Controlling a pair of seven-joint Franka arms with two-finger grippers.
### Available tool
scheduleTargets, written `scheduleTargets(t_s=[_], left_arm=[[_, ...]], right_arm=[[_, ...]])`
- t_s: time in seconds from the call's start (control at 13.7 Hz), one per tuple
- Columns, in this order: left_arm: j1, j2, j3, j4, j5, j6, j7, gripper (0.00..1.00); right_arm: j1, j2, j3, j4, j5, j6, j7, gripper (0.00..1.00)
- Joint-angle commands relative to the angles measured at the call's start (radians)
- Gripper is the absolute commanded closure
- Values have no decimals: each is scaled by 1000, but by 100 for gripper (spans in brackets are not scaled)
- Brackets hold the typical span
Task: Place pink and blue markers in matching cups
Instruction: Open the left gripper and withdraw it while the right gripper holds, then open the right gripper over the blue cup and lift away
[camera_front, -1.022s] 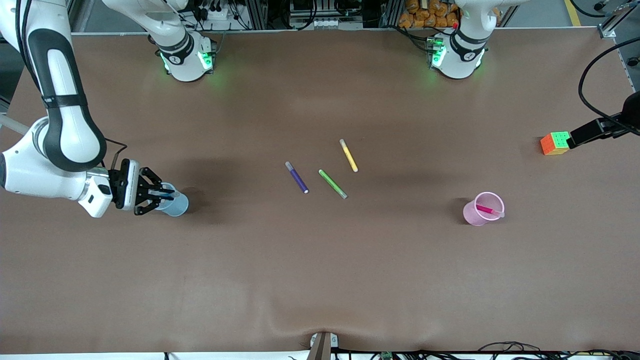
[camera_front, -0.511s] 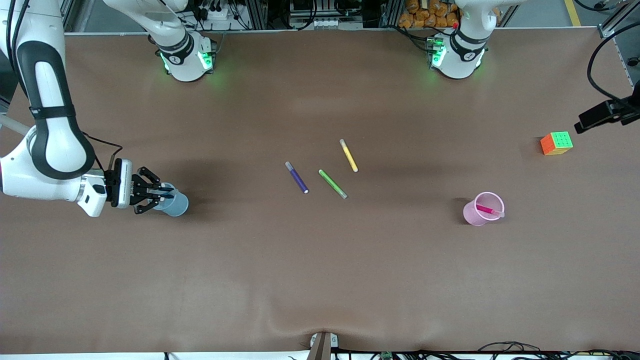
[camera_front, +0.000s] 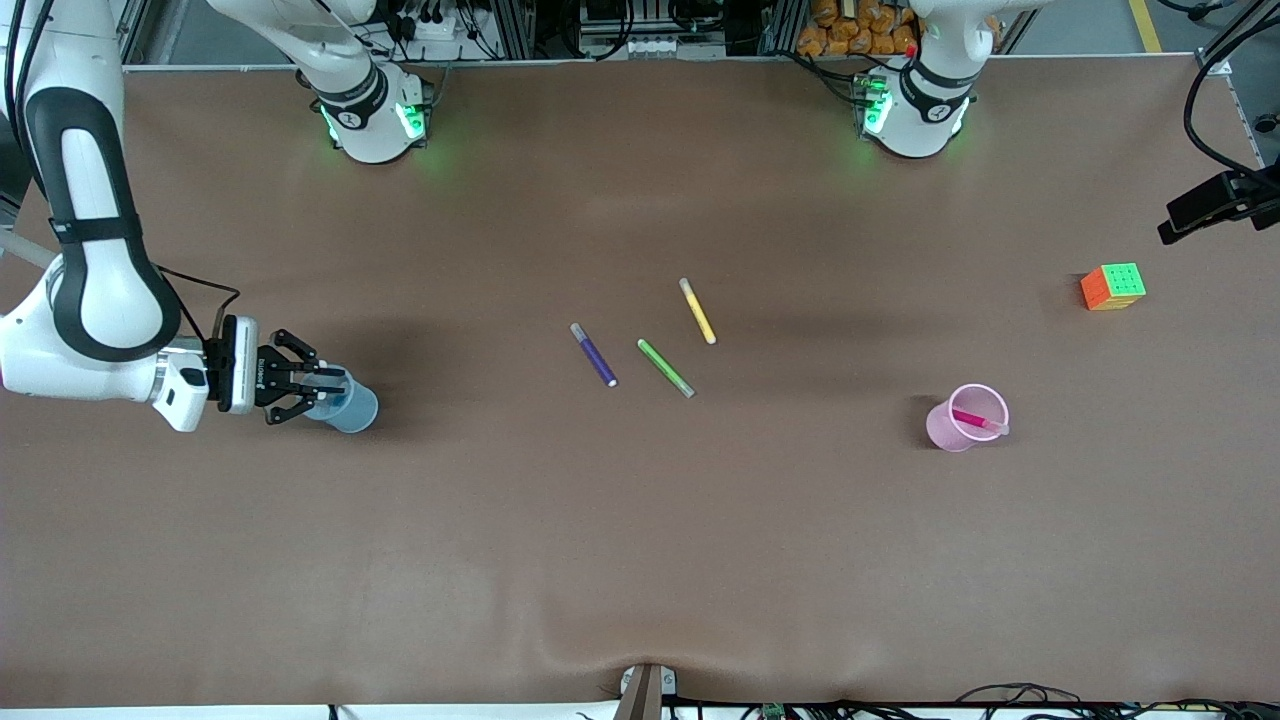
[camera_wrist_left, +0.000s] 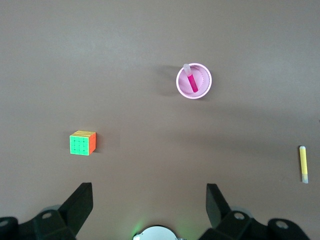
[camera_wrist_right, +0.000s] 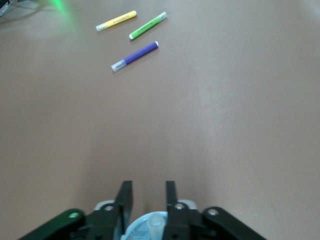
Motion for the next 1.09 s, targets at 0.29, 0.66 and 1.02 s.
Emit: scheduleTargets(t_s=[0.29,0.66,1.02], left_arm=[[14,-32,-5,-20,-21,-9,20,0],[13,-30,-11,-20,-21,-29,20,0],[7,-24,-14,-20,-21,-29,20,0]], right_arm=[[-21,-13,13,16,12,-52,56,0],[-6,-77,16,33,-33,-53,252,0],[12,-182,16,114,-186,-119,565,0]])
